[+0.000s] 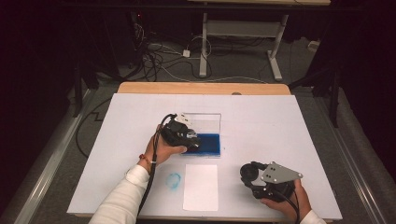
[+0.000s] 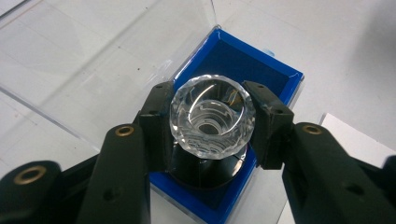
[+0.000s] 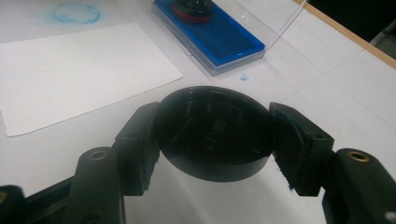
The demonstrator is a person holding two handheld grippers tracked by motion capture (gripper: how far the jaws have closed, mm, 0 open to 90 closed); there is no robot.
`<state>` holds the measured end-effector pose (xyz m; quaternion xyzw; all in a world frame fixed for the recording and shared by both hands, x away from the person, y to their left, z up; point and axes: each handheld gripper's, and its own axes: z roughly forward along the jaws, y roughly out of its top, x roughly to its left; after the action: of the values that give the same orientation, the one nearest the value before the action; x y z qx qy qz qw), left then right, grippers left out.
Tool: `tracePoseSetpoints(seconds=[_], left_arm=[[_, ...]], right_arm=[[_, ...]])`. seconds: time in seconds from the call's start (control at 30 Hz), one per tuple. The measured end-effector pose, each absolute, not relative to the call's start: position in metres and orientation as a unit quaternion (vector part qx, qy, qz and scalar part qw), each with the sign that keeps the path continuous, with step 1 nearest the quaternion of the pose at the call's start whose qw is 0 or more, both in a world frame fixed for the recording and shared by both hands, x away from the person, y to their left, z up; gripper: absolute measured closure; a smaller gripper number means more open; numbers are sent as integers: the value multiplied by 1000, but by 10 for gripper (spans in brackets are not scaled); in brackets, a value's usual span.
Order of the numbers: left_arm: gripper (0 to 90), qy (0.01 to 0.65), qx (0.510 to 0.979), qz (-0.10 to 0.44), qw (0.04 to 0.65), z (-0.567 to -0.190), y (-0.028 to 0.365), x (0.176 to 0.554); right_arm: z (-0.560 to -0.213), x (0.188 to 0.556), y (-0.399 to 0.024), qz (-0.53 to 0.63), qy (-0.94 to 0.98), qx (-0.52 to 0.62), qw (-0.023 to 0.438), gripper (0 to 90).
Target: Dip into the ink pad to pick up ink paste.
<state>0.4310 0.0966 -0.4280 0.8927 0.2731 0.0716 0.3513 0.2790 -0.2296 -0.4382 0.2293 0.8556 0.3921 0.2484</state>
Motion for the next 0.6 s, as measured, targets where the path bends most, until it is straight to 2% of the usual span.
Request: tracePoseSetpoints(seconds=[0.6], left_arm=[[550, 262, 894, 87, 352, -417, 93, 427]], right_arm=[[-435, 277, -232, 397, 853, 228, 251, 377]])
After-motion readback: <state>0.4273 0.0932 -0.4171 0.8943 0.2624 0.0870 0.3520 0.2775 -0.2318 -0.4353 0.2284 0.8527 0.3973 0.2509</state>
